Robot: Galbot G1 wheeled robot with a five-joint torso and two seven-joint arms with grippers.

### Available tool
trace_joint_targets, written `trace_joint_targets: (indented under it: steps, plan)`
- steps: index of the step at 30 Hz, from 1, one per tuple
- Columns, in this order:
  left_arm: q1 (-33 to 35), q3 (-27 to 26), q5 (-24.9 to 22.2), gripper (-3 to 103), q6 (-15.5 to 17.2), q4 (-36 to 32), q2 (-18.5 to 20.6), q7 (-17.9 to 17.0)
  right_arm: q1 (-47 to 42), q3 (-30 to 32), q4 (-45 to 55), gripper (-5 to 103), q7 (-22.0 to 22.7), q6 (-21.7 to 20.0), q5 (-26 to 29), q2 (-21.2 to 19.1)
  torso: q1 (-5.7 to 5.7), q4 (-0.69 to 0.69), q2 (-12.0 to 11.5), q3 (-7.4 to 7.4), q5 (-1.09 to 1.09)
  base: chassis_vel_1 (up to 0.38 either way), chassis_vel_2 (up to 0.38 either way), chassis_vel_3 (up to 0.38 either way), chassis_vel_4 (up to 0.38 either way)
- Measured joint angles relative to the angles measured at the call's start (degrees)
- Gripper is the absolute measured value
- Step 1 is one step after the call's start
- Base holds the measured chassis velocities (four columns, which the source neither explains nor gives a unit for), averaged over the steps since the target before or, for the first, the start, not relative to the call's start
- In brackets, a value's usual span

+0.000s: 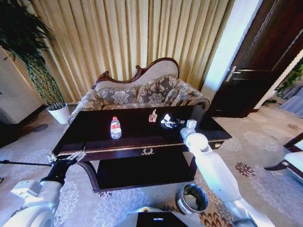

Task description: Move to the front of the table and place the trash on the table into the trash bin.

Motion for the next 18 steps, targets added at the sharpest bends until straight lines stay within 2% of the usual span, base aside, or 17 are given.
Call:
trace_joint_targets:
  steps: [12,13,14,18]
  plan:
    - [-0.36,0.13,-0.09,100,-0.12,0.00,-0.34,0.00,2.09,-1.21,-3.56,101,0.30,0.12,-0.12,1.58,0.00,0.00,0.00,0.00,0.00,0.000,0.000,0.000,0.000]
    - [-0.36,0.07,-0.11,100,-0.14,0.00,-0.34,0.00,2.17,-1.32,-3.62,97,0.36,0.16,-0.11,1.68,0.00,0.00,0.00,0.00,0.00,0.000,0.000,0.000,0.000]
    - [-0.36,0.07,-0.11,100,-0.14,0.00,-0.34,0.00,2.17,-1.32,-3.62,97,0.36,0.16,-0.11,1.68,0.00,0.00,0.00,0.00,0.00,0.000,0.000,0.000,0.000]
    - [-0.31,-0.07,-0.16,100,-0.32,0.00,-0.48,0.00,2.14,-1.80,-3.62,76,0.49,0.33,-0.09,1.83,0.00,0.00,0.00,-0.01,0.00,0.000,0.000,0.000,0.000]
